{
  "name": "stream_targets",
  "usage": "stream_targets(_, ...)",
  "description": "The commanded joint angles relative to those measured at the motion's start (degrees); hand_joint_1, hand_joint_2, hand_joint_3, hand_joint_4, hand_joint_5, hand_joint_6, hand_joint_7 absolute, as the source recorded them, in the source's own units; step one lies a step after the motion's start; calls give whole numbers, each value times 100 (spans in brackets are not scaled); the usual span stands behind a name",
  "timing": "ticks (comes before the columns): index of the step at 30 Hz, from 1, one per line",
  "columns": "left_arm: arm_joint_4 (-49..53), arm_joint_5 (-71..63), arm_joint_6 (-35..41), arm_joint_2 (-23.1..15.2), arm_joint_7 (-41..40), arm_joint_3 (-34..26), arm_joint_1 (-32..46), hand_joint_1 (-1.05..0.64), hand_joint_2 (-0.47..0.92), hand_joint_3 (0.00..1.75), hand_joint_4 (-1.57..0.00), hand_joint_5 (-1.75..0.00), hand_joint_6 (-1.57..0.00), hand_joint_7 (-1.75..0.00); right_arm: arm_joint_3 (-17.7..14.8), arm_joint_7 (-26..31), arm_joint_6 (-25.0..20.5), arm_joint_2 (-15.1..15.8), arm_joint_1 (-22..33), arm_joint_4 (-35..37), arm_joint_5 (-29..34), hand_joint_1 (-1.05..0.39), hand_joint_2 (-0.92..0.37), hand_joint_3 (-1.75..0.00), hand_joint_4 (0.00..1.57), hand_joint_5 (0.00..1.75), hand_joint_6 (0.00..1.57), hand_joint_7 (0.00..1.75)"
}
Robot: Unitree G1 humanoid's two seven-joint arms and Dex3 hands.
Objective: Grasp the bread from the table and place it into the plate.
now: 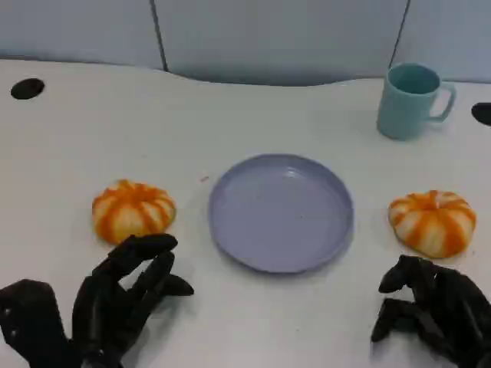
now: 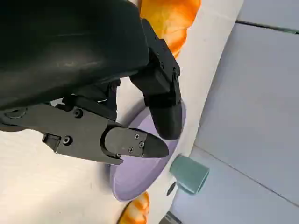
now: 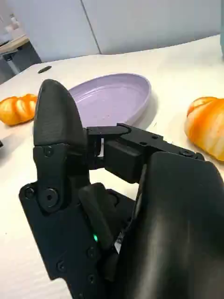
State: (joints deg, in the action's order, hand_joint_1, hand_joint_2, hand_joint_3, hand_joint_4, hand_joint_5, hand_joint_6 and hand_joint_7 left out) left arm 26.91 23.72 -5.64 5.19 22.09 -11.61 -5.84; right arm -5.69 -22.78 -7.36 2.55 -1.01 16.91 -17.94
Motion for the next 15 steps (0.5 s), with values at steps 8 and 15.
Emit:
stream_targets(8,-14,-74,-33,-96,-7,-13,-17,-41,92,12,-67,-151,-67,-101,-29,45,-113,39,41,16,-3,-43,-92,-44,122,115,109,110)
stream_targets(15,-20,-52,-15,-98,35,-21,-22,-39,92,15,-66,-152,-66,-100,-17,132,-171,30,51,-49,25,-42,-92,-45,122,115,110,111)
